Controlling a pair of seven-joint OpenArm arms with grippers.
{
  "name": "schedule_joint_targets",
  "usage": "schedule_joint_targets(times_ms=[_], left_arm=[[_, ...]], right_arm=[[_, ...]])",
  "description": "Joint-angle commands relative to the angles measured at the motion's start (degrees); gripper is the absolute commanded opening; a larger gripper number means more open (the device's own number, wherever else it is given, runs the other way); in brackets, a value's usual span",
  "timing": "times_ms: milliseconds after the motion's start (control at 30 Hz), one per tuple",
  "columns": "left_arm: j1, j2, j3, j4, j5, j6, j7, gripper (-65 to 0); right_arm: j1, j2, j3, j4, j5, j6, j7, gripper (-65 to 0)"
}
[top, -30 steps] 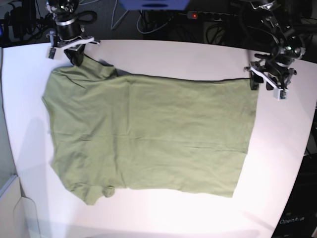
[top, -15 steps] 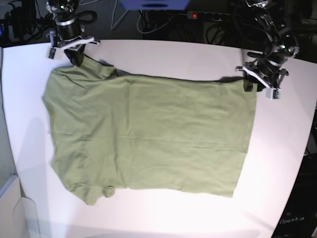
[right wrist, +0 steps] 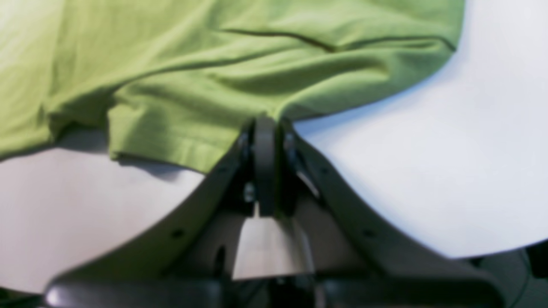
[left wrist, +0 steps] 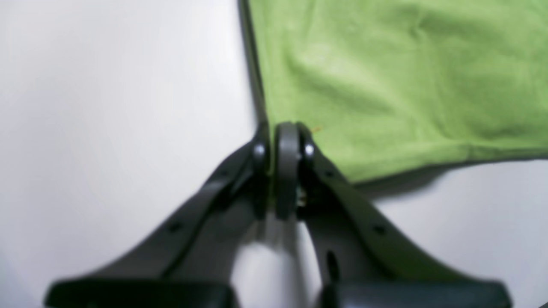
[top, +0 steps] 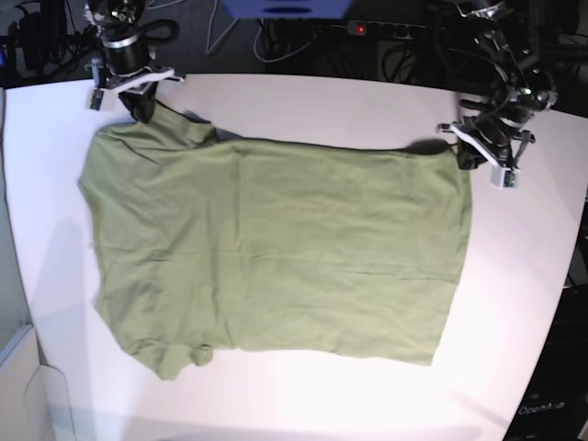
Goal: Fold the T-shirt properly
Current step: 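Close both grippers on the shoulder edges of the green shirt, then lift the shoulders with both grippers and fold them toward the hem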
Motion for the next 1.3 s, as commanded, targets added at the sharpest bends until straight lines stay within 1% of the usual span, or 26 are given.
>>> schedule_joint_targets(times_ms=[0, 133, 200, 400, 567, 733, 900, 1100, 1233, 1267], left_arm=[[0.4, 0.0, 0.3, -0.4, 2.3, -0.1, 3.8, -62.8], [-0.4, -0.1, 0.3, 1.6, 2.5, -0.1, 3.8, -62.8], [-0.7, -0.1, 0.3, 2.9, 2.5, -0.1, 5.5, -62.8], [-3.3, 0.1, 0.3, 7.2, 2.5, -0.1, 10.3, -62.8], [-6.9, -0.1, 0.3, 8.3, 2.5, -0.1, 14.5, -63.0], [-10.1, -0.1, 0.3, 7.8, 2.5, -0.1, 15.8, -63.0], [-13.5, -0.1, 0.3, 7.5, 2.5, -0.1, 19.5, -63.0], [-16.1, -0.1, 0.3, 7.5, 2.6, -0.1, 19.8, -63.0], [-18.1, -0.1, 0.3, 6.5, 2.6, -0.1, 19.8, -63.0], [-19.1, -0.4, 0.3, 5.6, 2.6, 1.2, 19.8, -63.0]], right_arm=[[-0.5, 0.6, 0.3, 1.3, -0.3, 0.4, 0.1, -63.7], [-0.5, 1.0, 0.7, 4.5, -0.3, 0.4, 0.1, -63.7], [-0.5, 2.2, 0.6, 6.3, -0.3, 0.4, 0.1, -63.7], [1.3, 2.8, 0.7, 9.7, -0.4, 0.4, -0.3, -63.7], [5.8, 4.4, 0.7, 10.0, -0.3, 0.4, -5.2, -63.7], [11.2, 6.1, 0.7, 9.8, -0.3, 0.3, -8.9, -63.7], [17.5, 7.0, 0.8, 9.7, -0.4, 0.3, -14.6, -63.7], [25.3, 7.2, 0.8, 8.2, -0.4, 0.3, -20.3, -63.7], [29.4, 7.3, 0.8, 4.2, -0.4, 0.3, -21.1, -63.7], [30.3, 7.3, 0.8, 3.4, -0.4, 0.3, -21.3, -63.7]])
